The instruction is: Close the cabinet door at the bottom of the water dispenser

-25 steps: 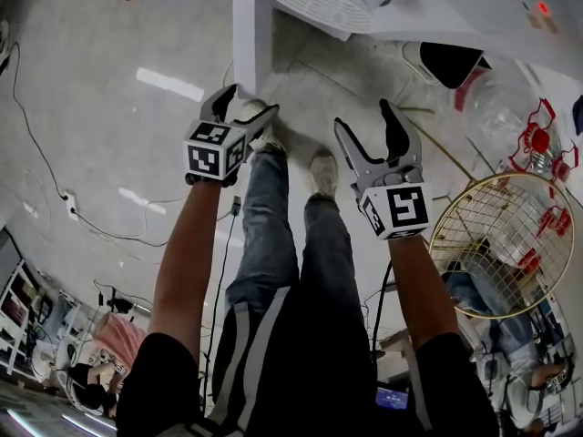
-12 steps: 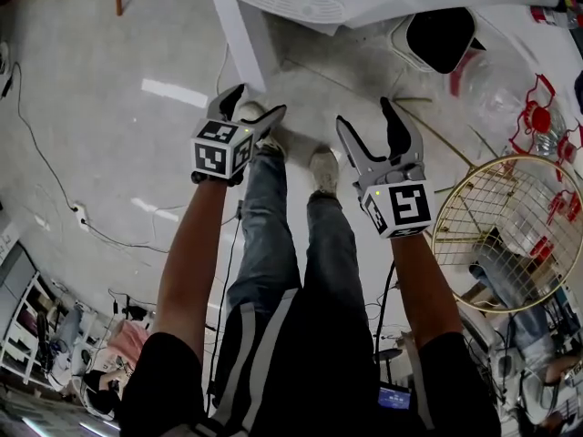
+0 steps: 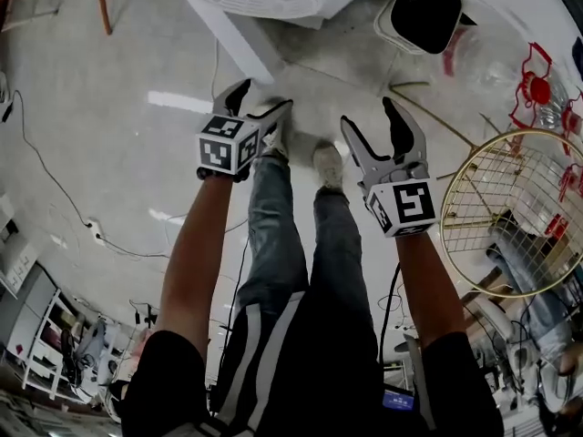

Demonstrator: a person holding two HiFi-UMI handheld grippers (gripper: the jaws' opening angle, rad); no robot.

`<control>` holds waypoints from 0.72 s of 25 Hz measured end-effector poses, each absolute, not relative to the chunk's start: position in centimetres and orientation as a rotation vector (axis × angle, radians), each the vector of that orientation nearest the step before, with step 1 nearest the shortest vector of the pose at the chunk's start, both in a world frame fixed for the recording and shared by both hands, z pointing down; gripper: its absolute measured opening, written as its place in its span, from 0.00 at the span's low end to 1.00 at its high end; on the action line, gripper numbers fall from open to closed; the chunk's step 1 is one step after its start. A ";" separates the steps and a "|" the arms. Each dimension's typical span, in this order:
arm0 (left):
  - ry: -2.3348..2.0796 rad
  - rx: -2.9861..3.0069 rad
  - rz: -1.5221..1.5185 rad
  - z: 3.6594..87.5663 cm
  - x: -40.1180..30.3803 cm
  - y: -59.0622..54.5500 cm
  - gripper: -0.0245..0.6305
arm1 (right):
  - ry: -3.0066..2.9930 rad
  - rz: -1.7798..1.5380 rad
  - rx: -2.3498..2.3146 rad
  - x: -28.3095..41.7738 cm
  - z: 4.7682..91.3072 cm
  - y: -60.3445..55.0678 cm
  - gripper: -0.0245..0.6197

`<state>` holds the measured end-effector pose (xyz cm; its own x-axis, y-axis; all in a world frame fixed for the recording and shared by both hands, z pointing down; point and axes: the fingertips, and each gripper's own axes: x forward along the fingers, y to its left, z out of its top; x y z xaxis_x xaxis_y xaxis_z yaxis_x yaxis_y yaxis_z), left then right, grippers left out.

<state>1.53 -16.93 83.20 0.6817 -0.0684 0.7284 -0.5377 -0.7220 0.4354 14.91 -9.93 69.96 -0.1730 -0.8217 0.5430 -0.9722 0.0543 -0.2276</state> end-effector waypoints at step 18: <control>-0.281 2.346 0.997 83.0 8.0 -17.4 0.67 | -1.952 0.866 1.990 18.8 69.7 -9.0 0.51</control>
<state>7.98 -17.38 83.03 0.7000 0.0282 0.7136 -0.3962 -0.8160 0.4209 18.76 -9.02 69.67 -0.0575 -0.8352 0.5470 -0.9661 -0.0917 -0.2415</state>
